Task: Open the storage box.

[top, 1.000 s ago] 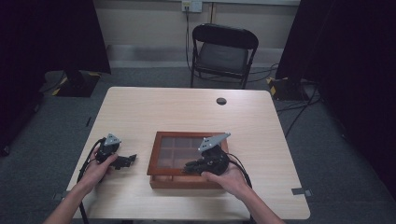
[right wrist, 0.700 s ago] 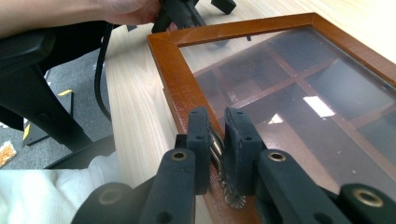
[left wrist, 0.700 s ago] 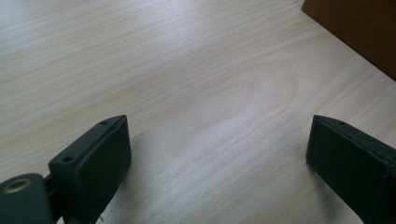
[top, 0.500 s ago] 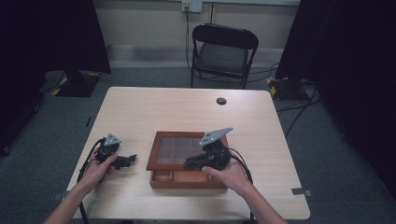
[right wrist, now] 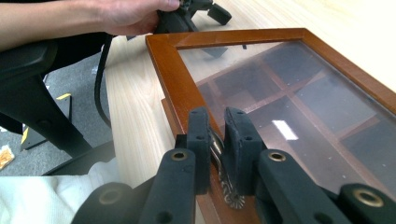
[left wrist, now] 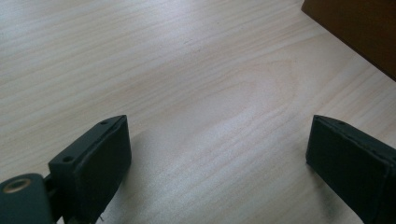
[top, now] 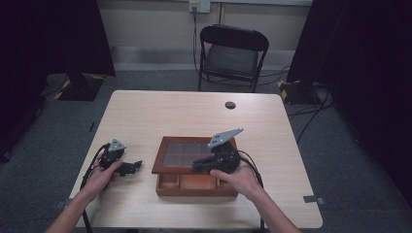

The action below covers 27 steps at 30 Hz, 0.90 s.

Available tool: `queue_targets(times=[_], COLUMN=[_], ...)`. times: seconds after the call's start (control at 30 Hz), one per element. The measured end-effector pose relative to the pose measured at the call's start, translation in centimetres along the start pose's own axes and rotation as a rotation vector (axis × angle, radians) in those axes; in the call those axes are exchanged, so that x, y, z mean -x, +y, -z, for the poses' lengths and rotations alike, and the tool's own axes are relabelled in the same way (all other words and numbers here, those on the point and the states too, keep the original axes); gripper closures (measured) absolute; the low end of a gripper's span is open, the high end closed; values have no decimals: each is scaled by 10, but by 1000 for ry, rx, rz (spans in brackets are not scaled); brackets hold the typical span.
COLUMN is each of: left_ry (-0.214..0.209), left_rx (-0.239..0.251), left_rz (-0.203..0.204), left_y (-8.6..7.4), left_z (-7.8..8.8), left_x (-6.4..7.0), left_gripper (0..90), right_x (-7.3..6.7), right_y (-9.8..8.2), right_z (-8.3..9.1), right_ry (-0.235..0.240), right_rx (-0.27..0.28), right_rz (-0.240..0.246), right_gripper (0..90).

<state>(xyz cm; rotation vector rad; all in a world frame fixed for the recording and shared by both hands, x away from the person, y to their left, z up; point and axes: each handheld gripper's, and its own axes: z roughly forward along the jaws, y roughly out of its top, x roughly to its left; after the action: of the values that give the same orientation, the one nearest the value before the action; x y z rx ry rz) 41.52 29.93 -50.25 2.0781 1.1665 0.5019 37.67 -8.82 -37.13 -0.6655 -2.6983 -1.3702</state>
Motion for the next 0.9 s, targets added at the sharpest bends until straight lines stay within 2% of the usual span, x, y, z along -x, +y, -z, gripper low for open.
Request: queue_targets(times=[0.33,0.9], left_ry=[0,0], left_rx=[0,1], left_rz=[0,1], left_y=[0,0], left_z=[0,0], left_x=[0,0], left_gripper=[61,61], right_x=[2,4], right_y=[9,15], right_z=[6,10], right_ry=[-14,-15], right_rx=[24,32], right_rz=[1,-10], right_gripper=[810,809])
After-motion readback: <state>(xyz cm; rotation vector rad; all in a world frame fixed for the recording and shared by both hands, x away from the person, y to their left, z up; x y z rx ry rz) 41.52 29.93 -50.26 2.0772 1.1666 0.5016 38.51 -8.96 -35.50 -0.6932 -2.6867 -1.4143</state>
